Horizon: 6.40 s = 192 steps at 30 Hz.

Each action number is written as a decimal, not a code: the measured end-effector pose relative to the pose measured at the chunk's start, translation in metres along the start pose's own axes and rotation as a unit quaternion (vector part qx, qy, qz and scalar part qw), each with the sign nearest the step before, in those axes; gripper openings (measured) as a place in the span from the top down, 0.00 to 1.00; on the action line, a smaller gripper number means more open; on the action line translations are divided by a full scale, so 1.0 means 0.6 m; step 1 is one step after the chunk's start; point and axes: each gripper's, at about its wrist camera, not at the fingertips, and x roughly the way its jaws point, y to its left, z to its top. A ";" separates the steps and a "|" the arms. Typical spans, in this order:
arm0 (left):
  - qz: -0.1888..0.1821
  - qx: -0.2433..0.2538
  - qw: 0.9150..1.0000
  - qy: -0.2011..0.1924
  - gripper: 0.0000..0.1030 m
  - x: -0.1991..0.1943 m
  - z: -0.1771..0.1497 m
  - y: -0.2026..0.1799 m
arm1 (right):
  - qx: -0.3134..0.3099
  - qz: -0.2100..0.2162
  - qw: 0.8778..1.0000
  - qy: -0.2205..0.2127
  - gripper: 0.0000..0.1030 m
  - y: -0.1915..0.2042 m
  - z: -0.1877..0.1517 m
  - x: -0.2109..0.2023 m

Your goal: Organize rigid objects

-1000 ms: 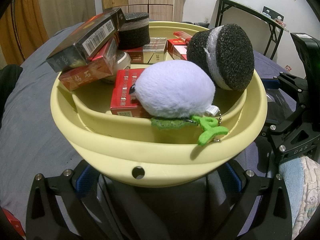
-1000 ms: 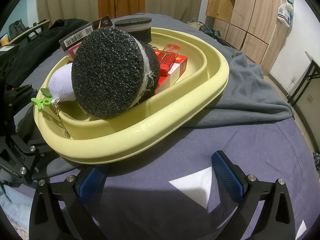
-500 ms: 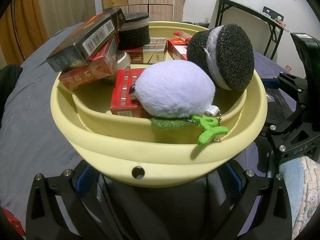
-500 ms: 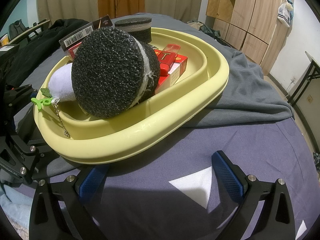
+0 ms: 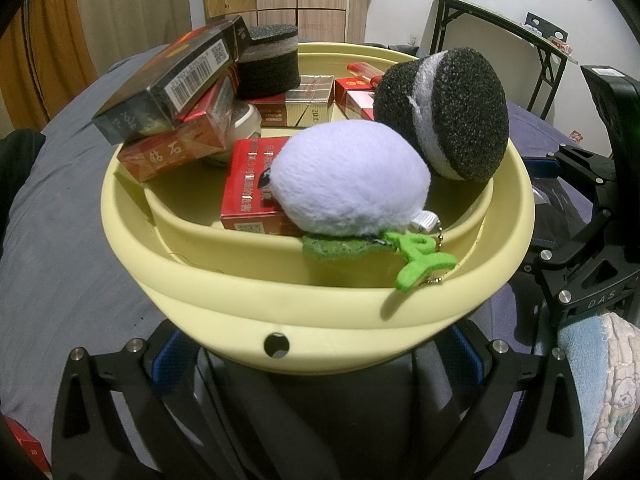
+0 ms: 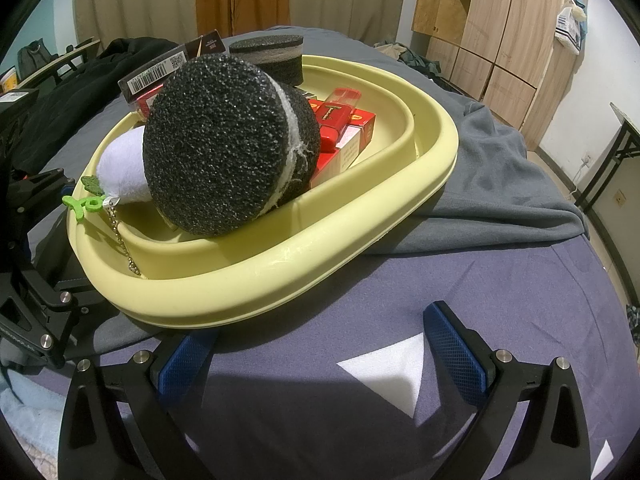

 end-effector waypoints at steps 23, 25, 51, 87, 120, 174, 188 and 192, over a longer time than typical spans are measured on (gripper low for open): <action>0.000 0.000 1.000 0.000 0.00 0.000 0.000 0.000 | 0.000 0.000 1.000 0.000 0.00 0.000 0.000 0.001; 0.000 0.000 1.000 0.000 0.00 0.000 0.000 0.000 | 0.000 0.000 1.000 0.000 0.00 0.000 0.000 0.001; 0.002 -0.002 1.000 0.002 0.00 0.007 0.005 0.002 | 0.000 0.000 1.000 0.000 0.00 0.001 0.000 0.000; 0.002 -0.002 1.000 0.002 0.00 0.006 0.006 0.002 | -0.001 -0.001 1.000 0.000 0.00 -0.001 0.001 -0.001; 0.003 -0.001 1.000 0.001 0.00 -0.011 0.000 0.009 | -0.005 -0.004 1.000 0.000 0.00 0.004 -0.002 -0.001; 0.003 0.000 1.000 0.002 0.00 -0.012 -0.001 0.012 | -0.001 -0.001 1.000 0.000 0.00 0.006 -0.002 -0.004; 0.003 0.000 1.000 0.002 0.00 -0.013 -0.001 0.012 | -0.002 -0.002 1.000 0.000 0.00 -0.005 -0.001 0.002; 0.003 0.000 1.000 0.002 0.00 -0.012 -0.001 0.012 | -0.002 -0.002 1.000 0.000 0.00 -0.006 -0.001 0.004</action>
